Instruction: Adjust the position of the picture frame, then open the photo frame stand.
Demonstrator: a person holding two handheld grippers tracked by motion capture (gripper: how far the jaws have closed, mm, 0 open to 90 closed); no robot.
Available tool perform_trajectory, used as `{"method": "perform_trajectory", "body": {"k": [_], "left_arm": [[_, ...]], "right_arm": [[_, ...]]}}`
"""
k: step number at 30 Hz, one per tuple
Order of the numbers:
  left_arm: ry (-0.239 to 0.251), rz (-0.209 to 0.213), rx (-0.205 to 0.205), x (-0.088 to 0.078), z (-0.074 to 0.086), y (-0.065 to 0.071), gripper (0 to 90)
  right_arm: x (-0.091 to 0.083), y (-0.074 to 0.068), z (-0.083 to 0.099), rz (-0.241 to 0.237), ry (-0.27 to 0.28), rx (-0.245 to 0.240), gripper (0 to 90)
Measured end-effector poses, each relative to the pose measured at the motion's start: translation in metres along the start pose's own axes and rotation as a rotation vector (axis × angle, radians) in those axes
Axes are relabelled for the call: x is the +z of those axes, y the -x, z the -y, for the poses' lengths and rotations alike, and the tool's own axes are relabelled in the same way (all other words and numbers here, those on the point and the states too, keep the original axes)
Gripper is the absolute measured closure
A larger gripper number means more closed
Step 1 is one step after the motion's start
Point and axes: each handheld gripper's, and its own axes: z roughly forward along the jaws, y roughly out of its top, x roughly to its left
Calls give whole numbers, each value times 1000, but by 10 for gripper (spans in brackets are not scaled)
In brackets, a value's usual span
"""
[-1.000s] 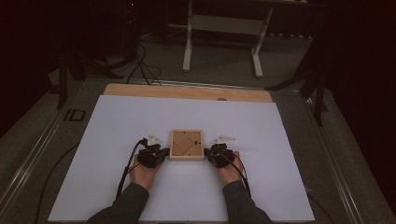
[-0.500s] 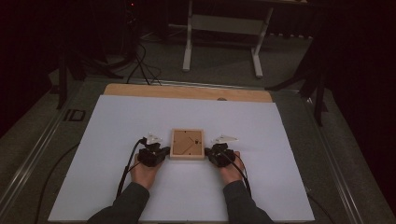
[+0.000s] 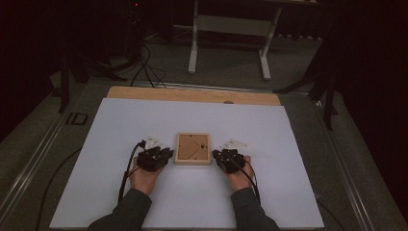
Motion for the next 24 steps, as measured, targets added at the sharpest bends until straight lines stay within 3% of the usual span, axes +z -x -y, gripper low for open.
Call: {"method": "perform_trajectory", "body": {"k": [3, 8, 11, 13, 24], "left_arm": [[35, 21, 24, -6, -3, 3, 711], [51, 40, 71, -11, -7, 10, 651], [46, 73, 87, -12, -9, 12, 618], [41, 104, 125, -13, -12, 19, 609], [18, 132, 135, -13, -20, 26, 581]], "right_arm": [[-4, -6, -1, 3, 12, -38, 851], [-10, -17, -1, -16, 33, -99, 893], [-11, -21, -2, -26, 38, -119, 893], [-11, -22, -2, -35, 38, -126, 893], [-9, -25, -2, -51, 33, -142, 896]]}}
